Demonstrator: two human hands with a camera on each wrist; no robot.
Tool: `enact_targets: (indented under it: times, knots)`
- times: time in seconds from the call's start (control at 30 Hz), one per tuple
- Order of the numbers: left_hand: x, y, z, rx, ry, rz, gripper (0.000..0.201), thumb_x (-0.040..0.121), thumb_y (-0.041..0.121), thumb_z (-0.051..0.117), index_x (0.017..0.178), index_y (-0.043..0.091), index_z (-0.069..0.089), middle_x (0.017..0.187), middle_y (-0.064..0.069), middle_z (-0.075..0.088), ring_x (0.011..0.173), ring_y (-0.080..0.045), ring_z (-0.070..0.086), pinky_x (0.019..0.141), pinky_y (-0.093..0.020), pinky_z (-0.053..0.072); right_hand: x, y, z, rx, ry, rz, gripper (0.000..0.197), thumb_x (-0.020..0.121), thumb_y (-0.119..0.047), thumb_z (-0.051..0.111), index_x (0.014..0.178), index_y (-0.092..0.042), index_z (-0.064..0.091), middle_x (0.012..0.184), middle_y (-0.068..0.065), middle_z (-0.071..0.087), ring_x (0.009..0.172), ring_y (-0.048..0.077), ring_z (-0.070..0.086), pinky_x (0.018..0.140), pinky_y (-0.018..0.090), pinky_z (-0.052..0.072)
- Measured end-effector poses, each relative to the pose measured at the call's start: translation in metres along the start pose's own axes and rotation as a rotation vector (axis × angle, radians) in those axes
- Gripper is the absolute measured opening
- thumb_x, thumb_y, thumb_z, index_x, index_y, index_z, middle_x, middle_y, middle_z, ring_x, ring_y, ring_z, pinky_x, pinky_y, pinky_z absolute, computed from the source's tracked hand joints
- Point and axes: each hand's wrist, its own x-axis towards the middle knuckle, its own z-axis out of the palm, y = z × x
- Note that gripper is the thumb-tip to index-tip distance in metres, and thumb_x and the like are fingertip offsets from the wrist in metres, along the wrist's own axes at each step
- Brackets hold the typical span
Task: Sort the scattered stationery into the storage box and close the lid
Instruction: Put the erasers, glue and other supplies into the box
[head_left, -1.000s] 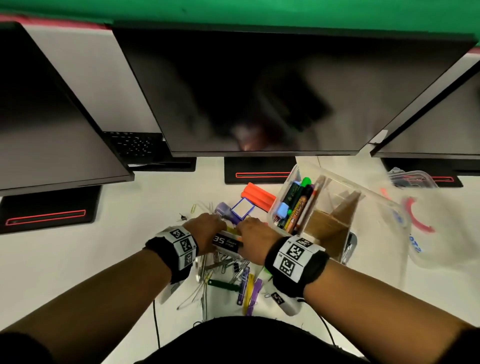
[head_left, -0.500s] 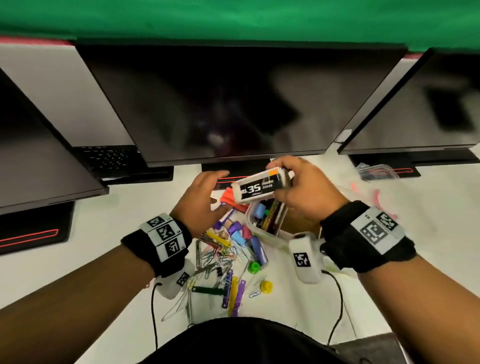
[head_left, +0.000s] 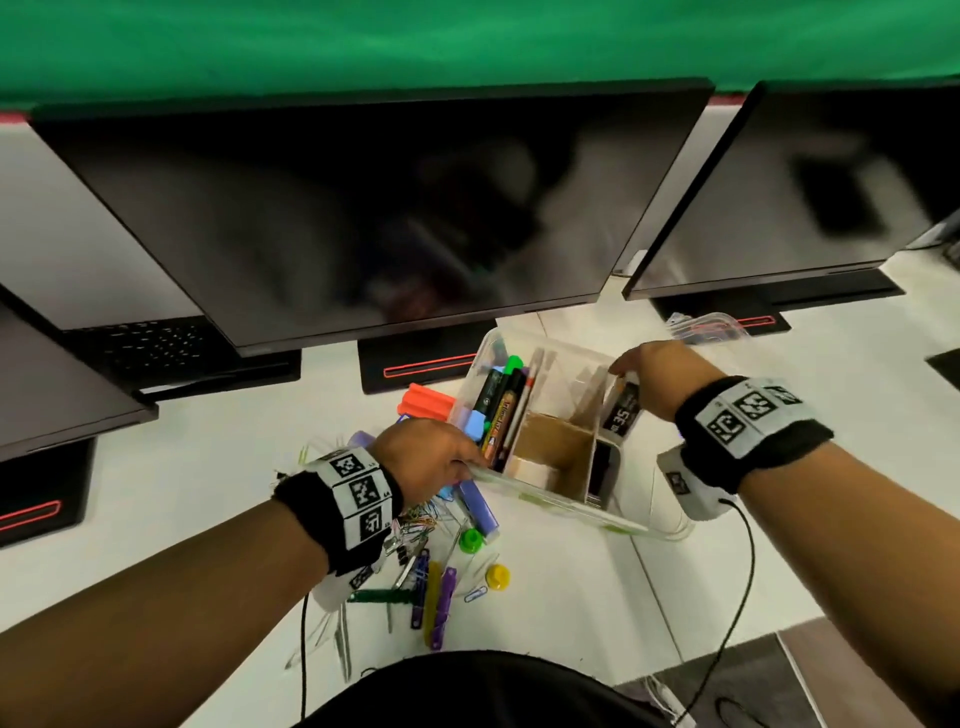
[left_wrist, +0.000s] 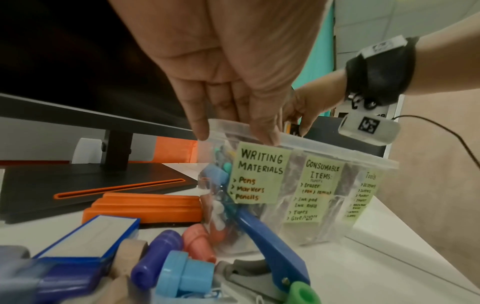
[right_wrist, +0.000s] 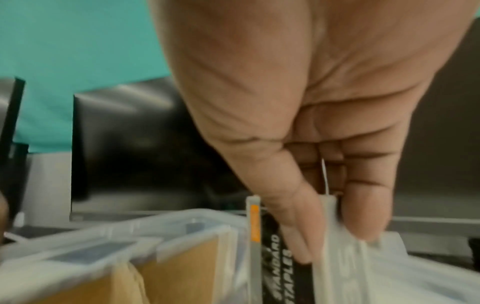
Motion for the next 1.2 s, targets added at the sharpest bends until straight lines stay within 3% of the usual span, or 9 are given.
enact_targets:
  times: [0.17, 0.37, 0.57, 0.63, 0.7, 0.83, 0.93, 1.0, 1.2]
  knots:
    - [-0.002, 0.005, -0.003, -0.028, 0.011, -0.002, 0.027, 0.091, 0.025, 0.056, 0.116, 0.032, 0.066, 0.118, 0.013, 0.067, 0.108, -0.007, 0.060, 0.085, -0.015, 0.037, 0.025, 0.000, 0.014, 0.028, 0.004, 0.104, 0.028, 0.088, -0.005, 0.049, 0.115, 0.002, 0.053, 0.119, 0.022, 0.060, 0.112, 0.036, 0.057, 0.093, 0.036, 0.046]
    - [0.000, 0.001, -0.006, -0.024, -0.043, -0.001, 0.027, 0.090, 0.028, 0.057, 0.115, 0.034, 0.065, 0.118, 0.015, 0.067, 0.110, -0.005, 0.059, 0.093, -0.019, 0.042, 0.036, 0.001, 0.017, -0.012, 0.001, 0.100, 0.029, 0.087, -0.003, 0.052, 0.116, 0.001, 0.052, 0.119, 0.020, 0.060, 0.111, 0.035, 0.057, 0.091, 0.036, 0.046]
    - [0.005, -0.003, -0.015, -0.043, -0.095, 0.034, 0.023, 0.090, 0.029, 0.057, 0.110, 0.030, 0.069, 0.111, 0.014, 0.069, 0.102, -0.004, 0.060, 0.083, -0.014, 0.039, 0.036, 0.007, 0.025, -0.064, -0.118, 0.072, 0.038, 0.080, -0.018, 0.070, 0.113, -0.002, 0.057, 0.118, 0.015, 0.062, 0.110, 0.030, 0.059, 0.086, 0.030, 0.046]
    - [0.008, -0.008, -0.021, -0.114, -0.027, 0.007, 0.019, 0.089, 0.028, 0.058, 0.102, 0.027, 0.072, 0.104, 0.011, 0.071, 0.092, -0.004, 0.061, 0.082, -0.017, 0.044, 0.036, 0.007, 0.024, -0.038, -0.151, 0.080, 0.039, 0.078, -0.021, 0.073, 0.111, -0.002, 0.061, 0.115, 0.015, 0.064, 0.107, 0.030, 0.060, 0.080, 0.029, 0.045]
    - [0.016, -0.014, -0.026, -0.191, 0.114, -0.039, 0.016, 0.089, 0.025, 0.059, 0.097, 0.023, 0.073, 0.098, 0.008, 0.071, 0.085, -0.004, 0.060, 0.080, -0.021, 0.049, 0.039, 0.007, 0.025, -0.024, -0.149, 0.090, 0.038, 0.079, -0.020, 0.071, 0.111, -0.003, 0.062, 0.115, 0.014, 0.064, 0.107, 0.030, 0.061, 0.083, 0.029, 0.047]
    - [0.048, -0.037, -0.027, -0.273, 0.314, -0.220, 0.016, 0.089, 0.020, 0.056, 0.095, 0.019, 0.071, 0.095, 0.004, 0.068, 0.085, -0.011, 0.061, 0.074, -0.020, 0.045, 0.046, 0.007, 0.031, -0.025, -0.100, 0.107, 0.032, 0.082, -0.011, 0.065, 0.113, -0.004, 0.061, 0.118, 0.015, 0.063, 0.110, 0.030, 0.059, 0.089, 0.030, 0.047]
    - [0.074, -0.063, -0.010, -0.067, 0.145, -0.304, 0.025, 0.086, 0.024, 0.059, 0.111, 0.022, 0.063, 0.109, 0.002, 0.061, 0.102, -0.017, 0.058, 0.086, -0.028, 0.046, 0.048, 0.008, 0.038, -0.014, -0.077, 0.116, 0.034, 0.082, -0.014, 0.065, 0.115, -0.007, 0.062, 0.116, 0.013, 0.064, 0.108, 0.030, 0.061, 0.090, 0.031, 0.048]
    - [0.086, -0.075, 0.007, 0.100, 0.001, -0.276, 0.030, 0.083, 0.028, 0.062, 0.112, 0.023, 0.060, 0.109, 0.002, 0.058, 0.105, -0.019, 0.057, 0.085, -0.029, 0.045, 0.046, 0.008, 0.042, 0.001, -0.035, 0.138, 0.035, 0.081, -0.018, 0.065, 0.115, -0.008, 0.063, 0.115, 0.013, 0.065, 0.107, 0.030, 0.061, 0.093, 0.033, 0.051]
    - [0.107, -0.082, 0.036, 0.283, -0.061, -0.216, 0.028, 0.080, 0.033, 0.064, 0.105, 0.022, 0.058, 0.106, 0.000, 0.061, 0.103, -0.021, 0.058, 0.078, -0.031, 0.047, 0.035, 0.012, 0.033, 0.167, 0.078, 0.196, 0.041, 0.079, -0.025, 0.068, 0.117, -0.011, 0.060, 0.120, 0.016, 0.056, 0.111, 0.032, 0.054, 0.096, 0.035, 0.047]
